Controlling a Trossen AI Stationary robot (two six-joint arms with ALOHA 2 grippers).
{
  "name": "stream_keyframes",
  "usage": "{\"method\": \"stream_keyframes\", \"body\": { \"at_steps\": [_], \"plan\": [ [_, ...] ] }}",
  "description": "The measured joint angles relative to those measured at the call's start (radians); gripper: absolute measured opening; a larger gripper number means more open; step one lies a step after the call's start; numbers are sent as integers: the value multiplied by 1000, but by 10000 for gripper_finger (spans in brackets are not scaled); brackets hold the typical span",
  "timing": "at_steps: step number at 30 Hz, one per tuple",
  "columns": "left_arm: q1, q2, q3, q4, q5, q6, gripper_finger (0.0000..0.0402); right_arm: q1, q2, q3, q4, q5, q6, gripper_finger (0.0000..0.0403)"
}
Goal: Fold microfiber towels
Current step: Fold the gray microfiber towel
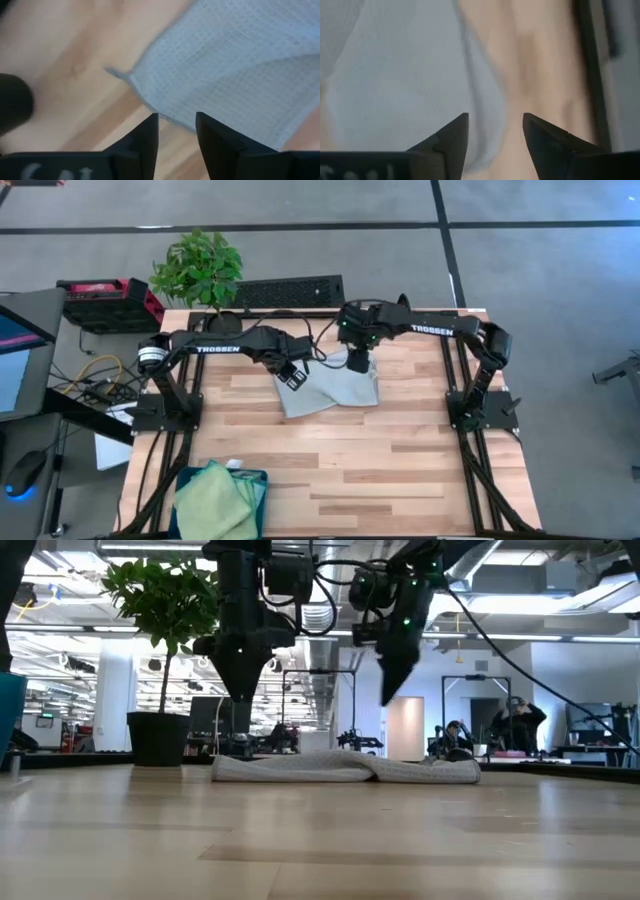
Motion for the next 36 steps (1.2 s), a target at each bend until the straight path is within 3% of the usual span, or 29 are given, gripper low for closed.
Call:
{"method": "stream_keyframes", "body": {
  "at_steps": [5,8,22,36],
  "plan": [
    [-28,-6,5,4,94,-1,130,-63,-1,43,-227,-166,227,216],
    [-54,-6,20,-4,108,-3,131,-96,0,16,-244,-187,302,213],
    [-113,-6,45,-4,109,-36,131,-93,0,-162,-84,-197,286,206],
    [-114,-7,45,-4,109,-66,131,-97,0,-238,12,-172,267,201]
  ]
}}
